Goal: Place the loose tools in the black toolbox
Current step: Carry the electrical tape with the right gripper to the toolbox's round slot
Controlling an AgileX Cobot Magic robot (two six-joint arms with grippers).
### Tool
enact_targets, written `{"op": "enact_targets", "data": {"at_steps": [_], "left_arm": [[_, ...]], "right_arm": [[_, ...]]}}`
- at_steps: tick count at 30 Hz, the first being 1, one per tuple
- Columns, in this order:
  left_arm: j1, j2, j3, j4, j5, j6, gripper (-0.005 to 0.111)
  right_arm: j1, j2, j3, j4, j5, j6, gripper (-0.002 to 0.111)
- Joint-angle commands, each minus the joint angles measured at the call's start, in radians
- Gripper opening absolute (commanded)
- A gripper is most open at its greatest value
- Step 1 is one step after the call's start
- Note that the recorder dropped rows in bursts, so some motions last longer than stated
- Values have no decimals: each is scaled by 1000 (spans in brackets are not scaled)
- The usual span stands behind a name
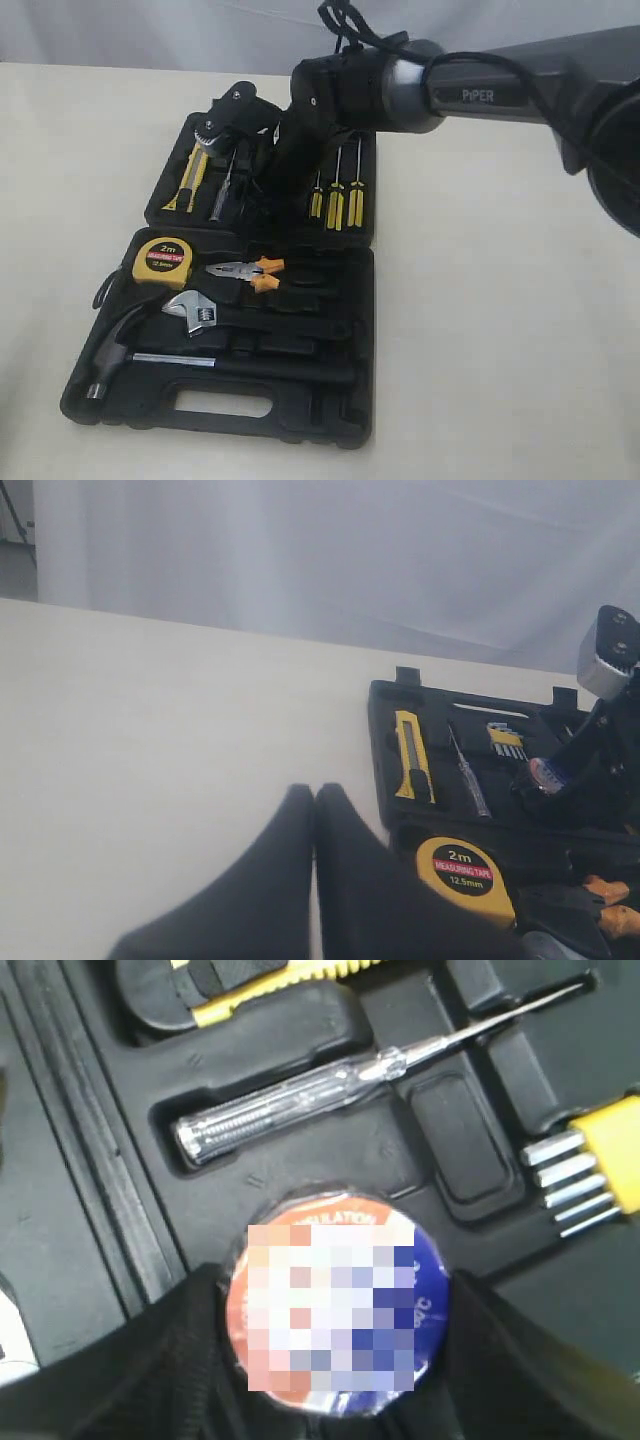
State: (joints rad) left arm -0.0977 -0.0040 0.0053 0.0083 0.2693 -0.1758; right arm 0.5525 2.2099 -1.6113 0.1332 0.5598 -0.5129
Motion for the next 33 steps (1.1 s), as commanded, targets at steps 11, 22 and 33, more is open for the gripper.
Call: {"op": "enact_targets", "data": {"at_steps": [11, 22, 33], "left_arm": [[-6, 4, -5, -8, 3, 0, 0], [-6, 4, -5, -8, 3, 0, 0], [-6, 4, -5, -8, 3, 0, 0]], "right_arm": [[1, 16, -6, -14, 25, 53, 69], [1, -2, -6, -30, 31, 90, 72], [1, -64, -86, -26, 113, 87, 51]]}}
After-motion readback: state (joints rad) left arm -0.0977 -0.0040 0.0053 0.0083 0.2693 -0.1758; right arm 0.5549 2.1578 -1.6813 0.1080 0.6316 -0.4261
